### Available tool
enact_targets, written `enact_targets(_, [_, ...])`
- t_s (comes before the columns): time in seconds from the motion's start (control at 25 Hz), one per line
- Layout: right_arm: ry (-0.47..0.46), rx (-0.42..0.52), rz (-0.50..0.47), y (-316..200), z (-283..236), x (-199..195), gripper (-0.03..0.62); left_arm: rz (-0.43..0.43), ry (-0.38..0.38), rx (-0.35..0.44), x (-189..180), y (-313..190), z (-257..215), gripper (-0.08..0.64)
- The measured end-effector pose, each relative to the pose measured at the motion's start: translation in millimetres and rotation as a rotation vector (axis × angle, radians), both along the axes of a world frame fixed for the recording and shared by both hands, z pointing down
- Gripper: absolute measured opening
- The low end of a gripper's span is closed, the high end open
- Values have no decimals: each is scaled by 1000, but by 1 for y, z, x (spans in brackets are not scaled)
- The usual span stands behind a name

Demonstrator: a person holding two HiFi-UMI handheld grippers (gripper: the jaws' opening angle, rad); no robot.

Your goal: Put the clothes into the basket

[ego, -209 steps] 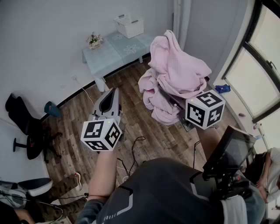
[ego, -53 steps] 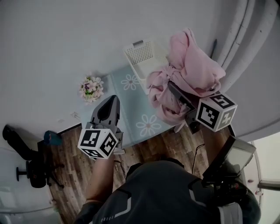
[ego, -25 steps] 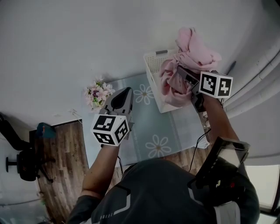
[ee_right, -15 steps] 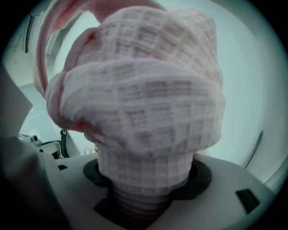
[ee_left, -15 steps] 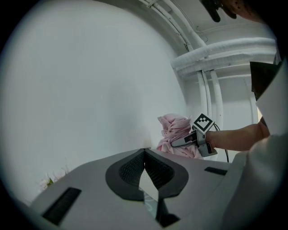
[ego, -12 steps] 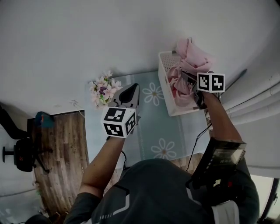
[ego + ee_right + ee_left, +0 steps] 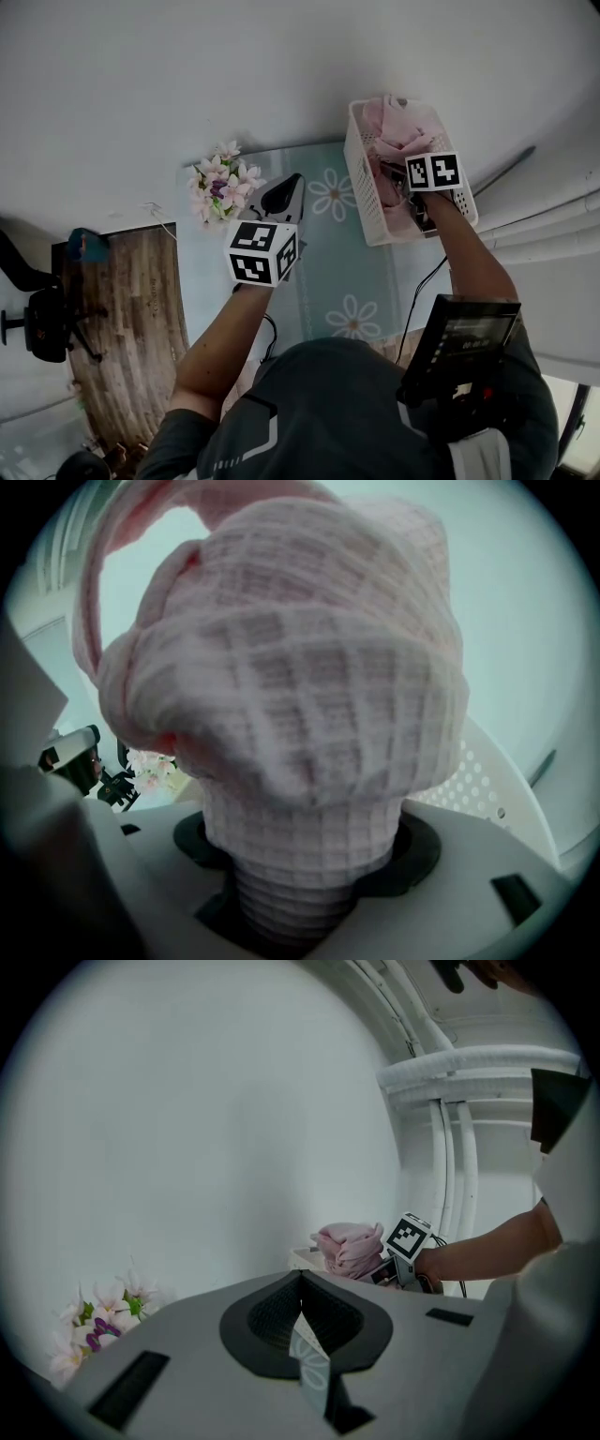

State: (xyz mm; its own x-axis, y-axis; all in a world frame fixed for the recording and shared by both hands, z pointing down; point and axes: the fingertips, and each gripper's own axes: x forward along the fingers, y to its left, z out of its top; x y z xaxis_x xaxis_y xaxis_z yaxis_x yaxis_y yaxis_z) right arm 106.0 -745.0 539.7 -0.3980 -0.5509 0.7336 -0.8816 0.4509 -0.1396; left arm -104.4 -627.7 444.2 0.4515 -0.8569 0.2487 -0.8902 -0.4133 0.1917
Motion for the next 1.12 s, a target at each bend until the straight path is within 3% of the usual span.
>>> enact_targets(0.16, [61, -55, -41, -1, 35, -4, 342, 14, -28, -19, 2, -10, 16, 9])
enact_targets(0.32, [55, -125, -26, -2, 62, -2, 342, 29, -55, -29, 5, -16, 25, 9])
enact_targets(0.68, [95, -254, -43, 4, 115, -4, 342, 2, -19, -101, -4, -13, 47, 9])
enact_targets(0.96, [101, -376, -54, 11, 146, -8, 342, 14, -29, -84, 1, -13, 46, 9])
enact_targets(1.12, [122, -402, -76, 12, 158, -11, 345, 19, -60, -34, 3, -11, 42, 9])
